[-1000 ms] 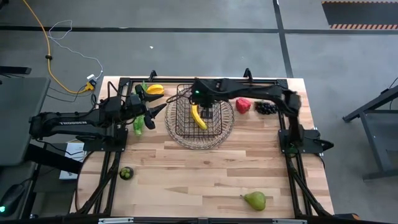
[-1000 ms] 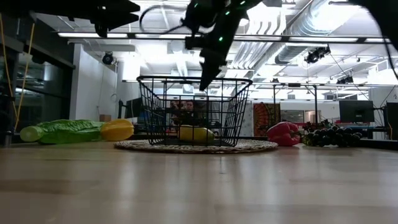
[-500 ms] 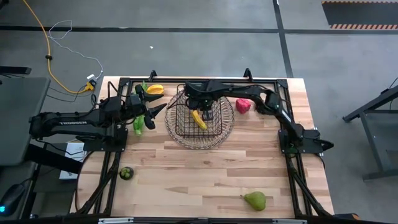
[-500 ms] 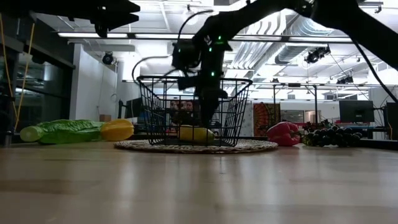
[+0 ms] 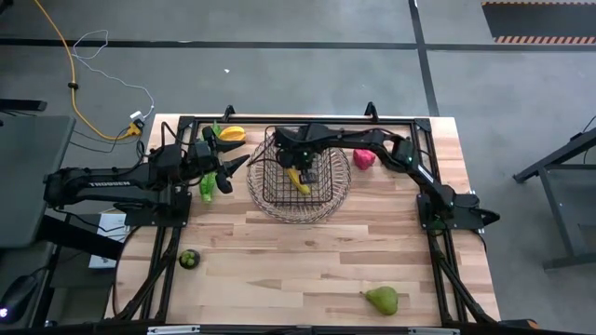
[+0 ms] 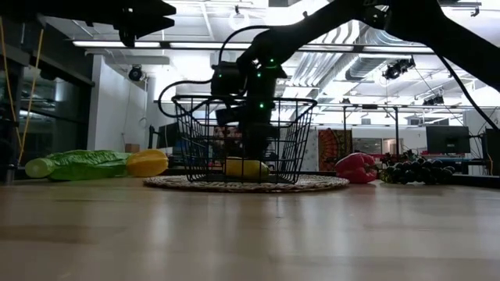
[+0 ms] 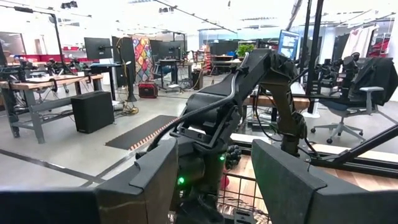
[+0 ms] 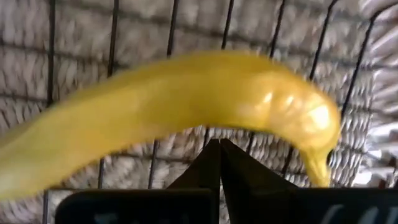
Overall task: Build produce basket
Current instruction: Put the yellow banana into the black wire basket
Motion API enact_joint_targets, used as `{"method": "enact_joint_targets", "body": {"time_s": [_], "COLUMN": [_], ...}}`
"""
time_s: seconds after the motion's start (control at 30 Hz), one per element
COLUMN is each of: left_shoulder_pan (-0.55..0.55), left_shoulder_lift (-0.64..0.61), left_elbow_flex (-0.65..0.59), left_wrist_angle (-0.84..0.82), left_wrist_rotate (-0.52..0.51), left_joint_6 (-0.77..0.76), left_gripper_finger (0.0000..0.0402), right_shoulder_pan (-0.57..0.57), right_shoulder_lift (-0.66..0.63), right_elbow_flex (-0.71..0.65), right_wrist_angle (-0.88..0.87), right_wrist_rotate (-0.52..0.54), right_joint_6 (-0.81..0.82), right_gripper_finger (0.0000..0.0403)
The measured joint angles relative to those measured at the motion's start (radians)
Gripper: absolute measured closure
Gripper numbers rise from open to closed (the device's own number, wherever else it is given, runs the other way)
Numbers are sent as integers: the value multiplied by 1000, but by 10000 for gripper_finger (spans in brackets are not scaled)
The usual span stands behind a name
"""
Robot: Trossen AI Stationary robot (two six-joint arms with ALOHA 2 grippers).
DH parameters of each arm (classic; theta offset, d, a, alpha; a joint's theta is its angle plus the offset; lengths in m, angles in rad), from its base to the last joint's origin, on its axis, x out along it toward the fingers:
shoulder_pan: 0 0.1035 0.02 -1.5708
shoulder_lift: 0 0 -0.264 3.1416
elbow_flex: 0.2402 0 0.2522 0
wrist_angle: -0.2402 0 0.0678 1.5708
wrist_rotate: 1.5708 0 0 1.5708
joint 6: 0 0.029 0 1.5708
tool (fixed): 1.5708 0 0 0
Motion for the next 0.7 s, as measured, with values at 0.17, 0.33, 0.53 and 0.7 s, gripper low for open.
{"method": "enact_joint_targets", "body": {"time_s": [0.17,0.33,0.53,0.7], "left_shoulder_pan": [0,0,0,0], "left_shoulder_lift": [0,0,0,0], "left_elbow_flex": [0,0,0,0], "left_wrist_angle": [0,0,0,0], "left_wrist_rotate": [0,0,0,0], "left_joint_6": [0,0,0,0], "left_gripper_finger": [206,206,206,206], "right_shoulder_pan": [0,0,0,0], "right_shoulder_lift": [0,0,0,0], "right_elbow_flex": [0,0,0,0], "right_wrist_angle": [59,98,149,171], "right_wrist_rotate": [-84,-120,-203,-226], "right_joint_6": [30,44,112,122], "right_gripper_finger": [403,403,403,403]}}
